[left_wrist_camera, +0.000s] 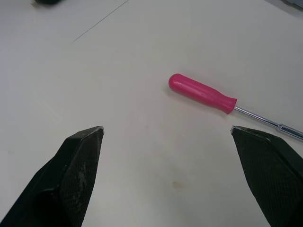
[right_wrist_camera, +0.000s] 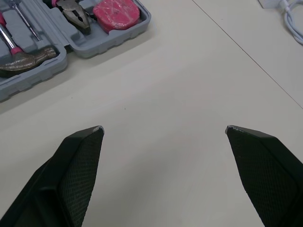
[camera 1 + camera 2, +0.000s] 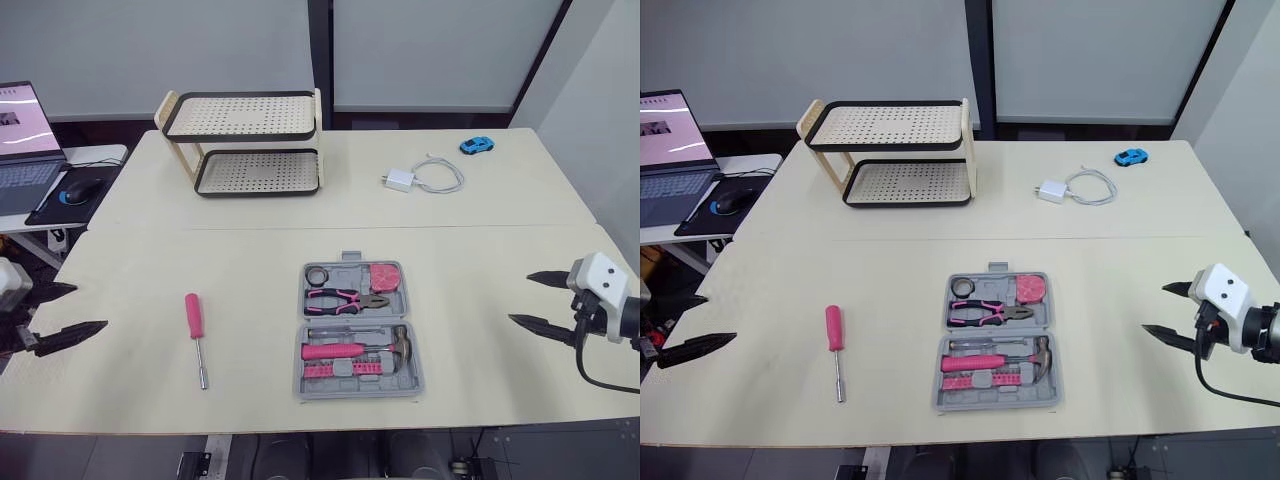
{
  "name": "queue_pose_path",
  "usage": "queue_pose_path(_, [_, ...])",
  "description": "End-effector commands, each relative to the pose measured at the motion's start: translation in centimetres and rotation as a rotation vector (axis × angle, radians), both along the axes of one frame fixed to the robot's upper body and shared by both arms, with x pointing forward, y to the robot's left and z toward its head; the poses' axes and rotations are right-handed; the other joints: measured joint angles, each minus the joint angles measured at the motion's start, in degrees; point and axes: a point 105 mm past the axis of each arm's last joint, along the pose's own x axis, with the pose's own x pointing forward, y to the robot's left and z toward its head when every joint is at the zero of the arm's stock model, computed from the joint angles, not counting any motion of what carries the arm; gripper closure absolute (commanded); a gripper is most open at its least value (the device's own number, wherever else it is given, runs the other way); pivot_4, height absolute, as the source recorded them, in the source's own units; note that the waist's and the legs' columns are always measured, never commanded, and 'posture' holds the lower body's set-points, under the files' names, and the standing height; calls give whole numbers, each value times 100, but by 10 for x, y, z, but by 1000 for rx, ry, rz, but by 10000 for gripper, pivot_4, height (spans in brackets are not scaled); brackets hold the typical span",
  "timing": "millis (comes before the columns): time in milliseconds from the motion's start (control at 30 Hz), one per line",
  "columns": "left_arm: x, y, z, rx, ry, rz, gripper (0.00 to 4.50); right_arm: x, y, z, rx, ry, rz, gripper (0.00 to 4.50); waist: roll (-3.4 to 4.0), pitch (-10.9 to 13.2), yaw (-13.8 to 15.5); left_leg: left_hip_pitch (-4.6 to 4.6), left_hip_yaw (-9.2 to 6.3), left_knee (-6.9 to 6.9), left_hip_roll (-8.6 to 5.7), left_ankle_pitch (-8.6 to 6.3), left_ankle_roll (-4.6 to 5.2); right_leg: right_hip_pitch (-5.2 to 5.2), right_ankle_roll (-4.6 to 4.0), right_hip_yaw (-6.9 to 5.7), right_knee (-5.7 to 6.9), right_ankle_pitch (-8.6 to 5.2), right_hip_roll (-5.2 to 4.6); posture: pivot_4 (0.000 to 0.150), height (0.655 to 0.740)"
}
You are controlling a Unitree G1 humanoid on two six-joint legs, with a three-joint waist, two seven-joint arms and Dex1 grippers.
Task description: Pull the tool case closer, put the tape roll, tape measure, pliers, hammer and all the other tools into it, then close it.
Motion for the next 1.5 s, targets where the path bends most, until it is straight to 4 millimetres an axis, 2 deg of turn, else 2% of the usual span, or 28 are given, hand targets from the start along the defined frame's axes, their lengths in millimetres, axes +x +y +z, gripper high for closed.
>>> queue_pose_path(33, [2,0,3,13,-14,0,0,2,9,8,-7,-43,23,809,0,0,0,0,0,0,0,0,0,0,0,0,0,0,0,1500,7400])
queue_pose_path(133, [3,-1,0,-16,-16,31,0,3,26,9,25,-63,64,809,0,0,-5,0,0,0,4,0,0,0,0,0,0,0,3,1500,7400])
queue_pose_path(200, [4,-2,-3,-58,-19,64,0,6,46,12,58,-111,106,809,0,0,-11,1,1,-1,8,0,0,-2,0,1,1,0,7,1500,7400])
queue_pose_path(267, [2,-3,-9,-74,-14,82,0,3,77,17,131,-113,184,809,1,0,-33,1,0,0,13,0,0,-2,-2,3,2,1,11,1500,7400])
queue_pose_path(333, [0,-4,-12,-74,-13,87,0,2,93,20,167,-110,217,809,1,0,-47,-1,-1,0,16,0,-1,-7,-3,2,5,2,13,1500,7400])
queue_pose_path(433, [-5,-10,-18,-134,-38,126,0,-7,150,36,264,-118,409,809,-1,-1,-66,-2,-2,0,19,-1,-2,-9,-6,4,3,4,13,1500,7400])
queue_pose_path(567, [-18,-17,-30,-142,8,134,0,-21,180,48,289,-93,578,809,-4,-2,-52,-8,-11,-1,21,-3,-5,-16,-8,1,0,5,13,1500,7400])
queue_pose_path(767, [-36,-27,-44,-174,47,163,0,-34,207,57,318,-74,752,809,-8,-5,11,-7,-19,5,18,-8,-14,-16,-8,5,-2,5,8,1500,7400])
queue_pose_path(867, [-44,-30,-49,-172,61,175,0,-37,215,59,342,-56,785,809,-11,-6,12,-7,-28,4,22,-8,-15,-16,-9,2,-2,5,10,1500,7400])
queue_pose_path(1000, [-44,-33,-39,-117,54,119,0,-33,219,62,362,-77,764,809,-14,-8,20,-7,-32,5,22,-8,-15,-16,-10,1,-2,6,10,1500,7400])
queue_pose_path(1133, [-27,-39,-19,42,66,-71,0,-28,220,62,360,-95,741,809,-27,-13,44,-9,-29,5,21,-8,-17,-17,-12,-13,-3,7,14,1500,7400])
queue_pose_path(1267, [-10,-45,-12,249,113,-329,0,-26,223,64,362,-114,728,809,-18,-8,25,-7,-8,0,19,-8,-18,-17,-18,-3,-4,10,17,1500,7400])
queue_pose_path(1400, [4,-54,-20,496,172,-640,0,-24,225,65,358,-138,711,809,-17,-8,5,-10,11,-2,8,-11,-22,-27,-18,-2,-4,10,26,1500,7400])
queue_pose_path(1500, [14,-57,-35,654,200,-814,0,-23,224,64,367,-139,669,809,-18,-8,-10,-17,15,1,11,-16,-29,-39,-20,-4,-1,12,42,1500,7400])
